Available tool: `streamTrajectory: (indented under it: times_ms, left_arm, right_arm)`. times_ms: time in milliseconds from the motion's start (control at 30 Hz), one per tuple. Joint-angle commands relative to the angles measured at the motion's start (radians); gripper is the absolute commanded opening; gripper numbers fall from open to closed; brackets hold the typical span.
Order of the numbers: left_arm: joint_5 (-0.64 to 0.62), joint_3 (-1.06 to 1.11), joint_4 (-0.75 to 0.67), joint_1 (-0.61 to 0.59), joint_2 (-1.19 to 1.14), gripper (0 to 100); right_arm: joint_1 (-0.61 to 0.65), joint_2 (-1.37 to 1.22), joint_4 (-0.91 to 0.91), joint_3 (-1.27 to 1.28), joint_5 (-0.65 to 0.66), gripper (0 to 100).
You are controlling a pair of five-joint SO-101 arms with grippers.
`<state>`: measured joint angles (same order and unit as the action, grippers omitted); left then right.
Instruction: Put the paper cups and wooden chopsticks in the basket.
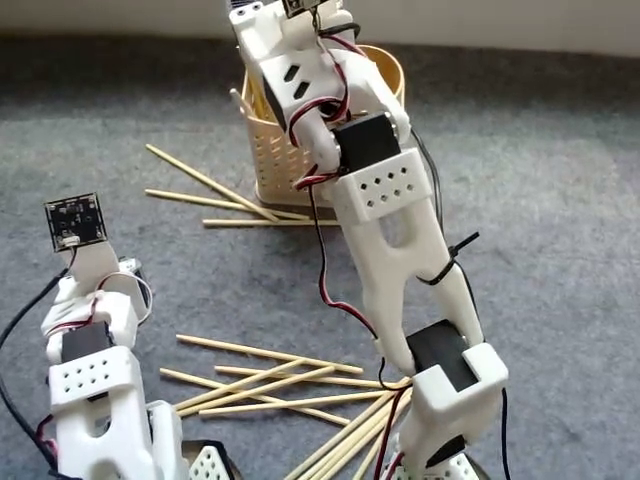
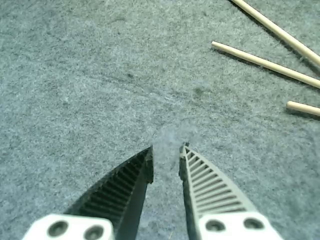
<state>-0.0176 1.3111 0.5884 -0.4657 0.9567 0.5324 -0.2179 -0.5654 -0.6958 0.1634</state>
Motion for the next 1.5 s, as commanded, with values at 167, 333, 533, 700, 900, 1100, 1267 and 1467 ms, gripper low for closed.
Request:
streamTrajectory:
  times_ms: [167,333,533,700,900,1100,1267,1467]
  left_arm:
    - [-0.003,-0.005,-0.018,0.004,0.018,10]
    - [-0.003,-0.005,-0.018,0.004,0.018,10]
    - [-0.003,-0.005,-0.018,0.004,0.018,10]
    - [-0.003,-0.005,-0.018,0.004,0.018,10]
    - [-0.003,-0.005,-0.018,0.005,0.018,10]
    - [-0.003,-0.005,-0.018,0.005,0.018,10]
    - [-0.003,-0.005,-0.018,0.005,0.018,10]
    - [-0.003,-0.005,-0.018,0.004,0.018,10]
  right_arm:
    - [0.005,0.015,-0.127,-0.008,-0.009,0.5]
    - [0.007,0.015,-0.168,-0.013,-0.032,0.5]
    - [0.007,0.013,-0.302,-0.013,-0.087,0.5]
    - [0.005,0.012,-0.352,-0.008,-0.087,0.5]
    - [0.007,0.007,-0.354,0.012,-0.087,0.5]
    - [0.005,0.013,-0.354,0.079,-0.086,0.5]
    - [0.005,0.013,-0.348,0.073,-0.086,0.5]
    - [0.016,0.005,-0.357,0.088,-0.086,0.5]
